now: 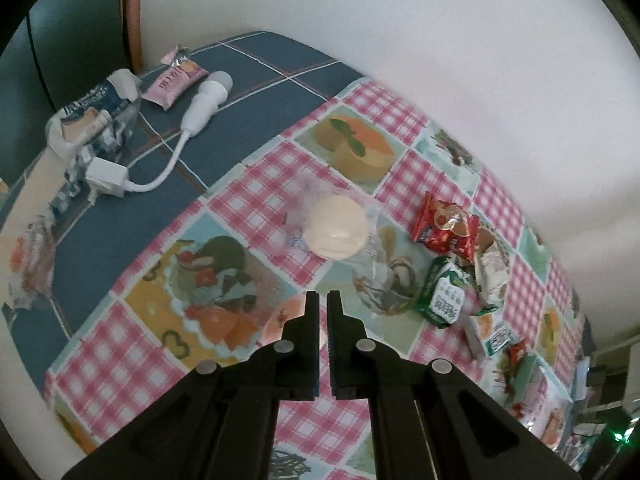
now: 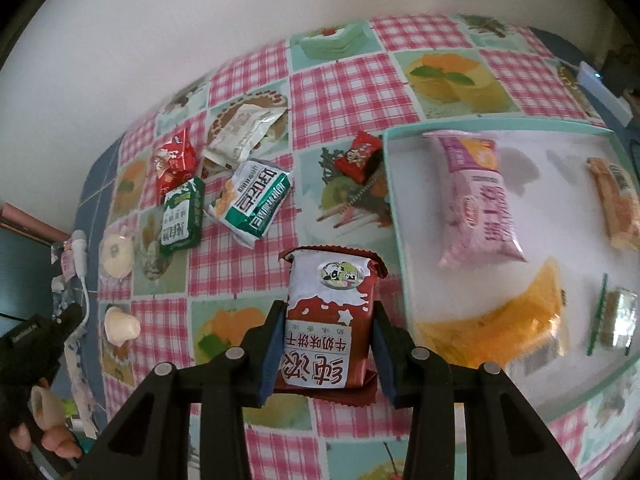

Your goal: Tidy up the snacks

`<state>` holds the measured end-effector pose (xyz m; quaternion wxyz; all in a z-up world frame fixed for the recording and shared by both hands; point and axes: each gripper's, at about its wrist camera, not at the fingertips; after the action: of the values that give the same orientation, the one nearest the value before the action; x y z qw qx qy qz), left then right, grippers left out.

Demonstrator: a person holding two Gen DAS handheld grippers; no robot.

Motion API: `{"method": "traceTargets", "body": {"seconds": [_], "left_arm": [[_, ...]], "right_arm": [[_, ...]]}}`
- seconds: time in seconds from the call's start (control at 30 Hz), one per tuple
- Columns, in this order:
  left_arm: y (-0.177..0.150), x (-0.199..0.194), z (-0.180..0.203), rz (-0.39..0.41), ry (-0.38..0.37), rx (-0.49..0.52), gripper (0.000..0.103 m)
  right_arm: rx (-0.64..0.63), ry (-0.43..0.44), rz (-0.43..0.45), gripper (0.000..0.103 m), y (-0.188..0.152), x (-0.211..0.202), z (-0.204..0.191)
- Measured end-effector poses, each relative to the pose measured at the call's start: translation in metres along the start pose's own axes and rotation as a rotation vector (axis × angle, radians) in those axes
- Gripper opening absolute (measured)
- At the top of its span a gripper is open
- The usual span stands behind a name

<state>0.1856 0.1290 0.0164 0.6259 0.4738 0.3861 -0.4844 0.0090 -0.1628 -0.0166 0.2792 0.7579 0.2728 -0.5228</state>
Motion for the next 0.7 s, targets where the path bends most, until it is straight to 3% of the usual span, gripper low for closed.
{"method": "traceTargets", "body": {"seconds": [0.27, 0.33, 0.37, 0.4, 0.47, 0.7], "left_arm": [[0.006, 0.028, -0.02, -0.086, 0.065, -0.08, 0.006], [0.008, 0.033, -0.027, -0.095, 0.071, -0.113, 0.027], [0.009, 0.036, -0.031, -0.1, 0.061, -0.128, 0.057], [0.01, 0.038, -0.035, -0.105, 0.041, -0.145, 0.072], [0.01, 0.042, -0.039, -0.107, 0.03, -0.158, 0.072], [0.01, 0.062, -0.02, -0.132, 0.131, -0.062, 0.072]], "right_arm": [[0.025, 0.01, 0.001, 0.043, 0.002, 0.002, 0.008], [0.028, 0.021, -0.014, 0.043, 0.004, 0.007, 0.008], [0.028, 0.024, -0.019, 0.043, 0.004, 0.009, 0.008], [0.03, 0.027, -0.022, 0.043, 0.004, 0.01, 0.008], [0.033, 0.031, -0.026, 0.043, 0.005, 0.012, 0.008], [0.052, 0.029, -0.031, 0.043, 0.007, 0.015, 0.011]]}}
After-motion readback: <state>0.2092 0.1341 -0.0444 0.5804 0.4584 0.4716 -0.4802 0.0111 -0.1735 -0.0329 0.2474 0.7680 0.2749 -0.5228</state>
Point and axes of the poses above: each gripper's, at about its wrist camera, not at the fingertips, and x roughly the way its jaws point, z to its right, y to its top, and after that the axes turned 11 degrees about -z, right-handed
